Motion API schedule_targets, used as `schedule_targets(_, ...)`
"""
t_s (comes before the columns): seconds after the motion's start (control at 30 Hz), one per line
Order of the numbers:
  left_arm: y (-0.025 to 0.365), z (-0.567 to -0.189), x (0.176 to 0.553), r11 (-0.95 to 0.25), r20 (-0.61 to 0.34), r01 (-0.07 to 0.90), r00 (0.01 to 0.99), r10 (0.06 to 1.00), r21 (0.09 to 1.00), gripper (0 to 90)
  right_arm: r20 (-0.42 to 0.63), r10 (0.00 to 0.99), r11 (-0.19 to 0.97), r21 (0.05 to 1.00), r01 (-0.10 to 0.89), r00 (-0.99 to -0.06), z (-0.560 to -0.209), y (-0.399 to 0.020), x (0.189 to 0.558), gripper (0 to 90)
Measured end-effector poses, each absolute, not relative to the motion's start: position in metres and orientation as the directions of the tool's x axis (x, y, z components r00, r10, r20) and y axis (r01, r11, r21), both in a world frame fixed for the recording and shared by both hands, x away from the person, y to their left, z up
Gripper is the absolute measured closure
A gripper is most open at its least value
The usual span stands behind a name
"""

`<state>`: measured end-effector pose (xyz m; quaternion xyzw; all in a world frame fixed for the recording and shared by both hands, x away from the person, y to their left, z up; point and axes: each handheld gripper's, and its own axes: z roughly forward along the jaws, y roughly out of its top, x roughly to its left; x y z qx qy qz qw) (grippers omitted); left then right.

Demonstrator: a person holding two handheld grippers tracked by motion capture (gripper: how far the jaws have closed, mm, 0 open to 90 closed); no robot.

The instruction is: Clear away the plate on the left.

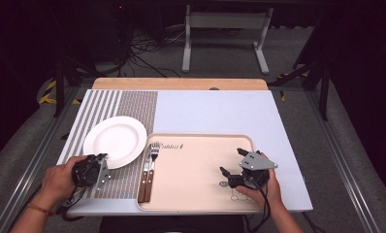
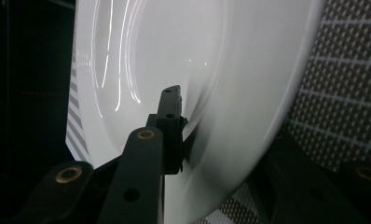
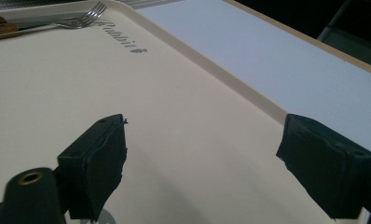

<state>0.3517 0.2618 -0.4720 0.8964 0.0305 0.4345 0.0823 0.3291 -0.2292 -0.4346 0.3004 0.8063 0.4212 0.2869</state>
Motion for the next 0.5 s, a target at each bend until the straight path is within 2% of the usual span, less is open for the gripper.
schedule_targets(0.07,0.255,-0.475,0.351,-0.991,0.803,-0.04,0.592,0.077,0.125,76.2,-0.201,0.734,0.461,0.849,0.257,-0.649,-0.435,-0.231,0.331,15.4)
schedule_targets(0.17,0.247,-0.477,0.349,-0.993,0.825,-0.049,0.561,0.064,0.11,79.0,-0.208,0.73,0.466,0.849,0.251,-0.652,-0.435,-0.23,0.33,15.4)
schedule_targets(0.3,0.247,-0.471,0.347,-0.985,0.822,-0.024,0.555,0.128,0.17,81.9,-0.214,0.728,0.47,0.847,0.247,-0.652,-0.435,-0.231,0.329,15.4)
schedule_targets(0.43,0.246,-0.476,0.347,-0.995,0.843,-0.012,0.532,0.081,0.103,82.2,-0.217,0.728,0.473,0.846,0.248,-0.65,-0.435,-0.232,0.329,15.4)
schedule_targets(0.47,0.245,-0.479,0.346,-0.993,0.842,-0.001,0.53,0.101,0.12,82.2,-0.217,0.728,0.473,0.846,0.248,-0.65,-0.435,-0.232,0.329,15.4)
schedule_targets(0.5,0.244,-0.478,0.346,-0.995,0.847,-0.003,0.526,0.082,0.098,82.2,-0.218,0.727,0.475,0.845,0.247,-0.651,-0.434,-0.232,0.329,15.4)
